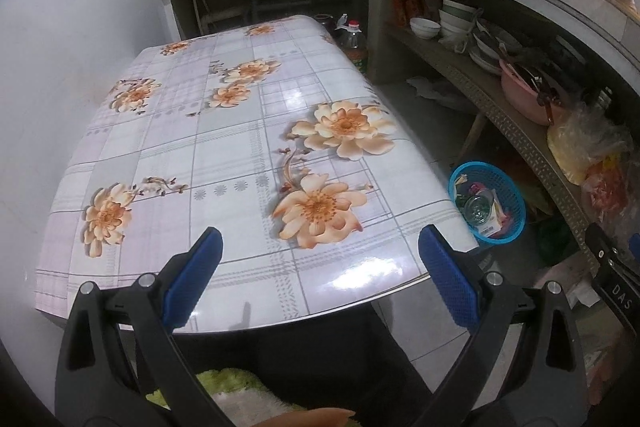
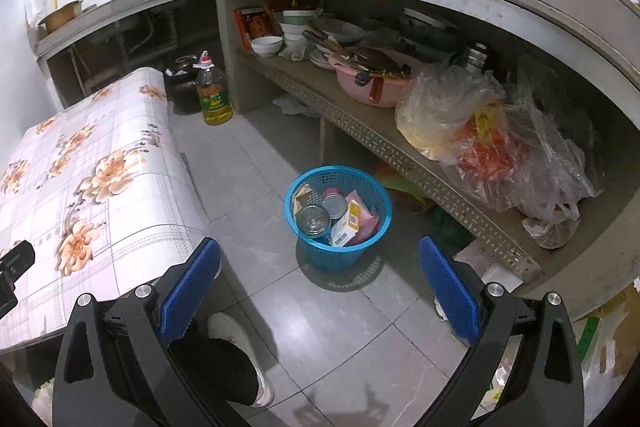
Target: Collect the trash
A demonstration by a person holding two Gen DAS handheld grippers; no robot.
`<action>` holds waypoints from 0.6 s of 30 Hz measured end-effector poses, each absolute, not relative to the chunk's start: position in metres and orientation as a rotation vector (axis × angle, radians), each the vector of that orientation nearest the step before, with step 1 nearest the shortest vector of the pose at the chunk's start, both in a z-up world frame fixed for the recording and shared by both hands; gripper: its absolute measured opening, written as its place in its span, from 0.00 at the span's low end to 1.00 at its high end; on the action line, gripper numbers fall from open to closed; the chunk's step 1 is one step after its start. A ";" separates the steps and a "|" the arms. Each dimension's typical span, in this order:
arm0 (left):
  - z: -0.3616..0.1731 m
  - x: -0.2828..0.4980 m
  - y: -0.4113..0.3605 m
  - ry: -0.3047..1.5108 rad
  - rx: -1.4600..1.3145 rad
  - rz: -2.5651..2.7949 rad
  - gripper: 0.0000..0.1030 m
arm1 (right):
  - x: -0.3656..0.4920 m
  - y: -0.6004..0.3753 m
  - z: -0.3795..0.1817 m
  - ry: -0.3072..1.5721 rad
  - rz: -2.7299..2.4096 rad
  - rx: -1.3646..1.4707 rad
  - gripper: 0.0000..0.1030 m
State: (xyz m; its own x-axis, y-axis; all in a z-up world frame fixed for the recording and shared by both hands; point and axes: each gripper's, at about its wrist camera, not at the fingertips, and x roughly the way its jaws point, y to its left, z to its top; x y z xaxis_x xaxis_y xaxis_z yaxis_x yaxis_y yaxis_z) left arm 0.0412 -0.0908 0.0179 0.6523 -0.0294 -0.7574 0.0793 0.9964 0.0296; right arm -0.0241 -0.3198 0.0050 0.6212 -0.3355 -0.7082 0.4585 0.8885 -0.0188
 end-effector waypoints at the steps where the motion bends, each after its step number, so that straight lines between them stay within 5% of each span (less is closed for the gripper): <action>1: 0.018 0.040 -0.090 0.857 0.064 -0.057 0.92 | -0.024 -0.318 0.005 0.776 -0.451 0.167 0.94; 18: 0.018 0.037 -0.084 0.862 0.063 -0.040 0.92 | -0.018 -0.310 0.002 0.794 -0.396 0.156 0.94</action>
State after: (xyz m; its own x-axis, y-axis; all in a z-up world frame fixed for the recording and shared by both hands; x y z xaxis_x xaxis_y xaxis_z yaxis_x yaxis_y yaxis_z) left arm 0.0373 -0.0841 0.0180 0.6507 -0.0098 -0.7593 0.0608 0.9974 0.0393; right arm -0.0180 -0.3100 0.0018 0.6322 -0.2862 -0.7200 0.4023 0.9155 -0.0106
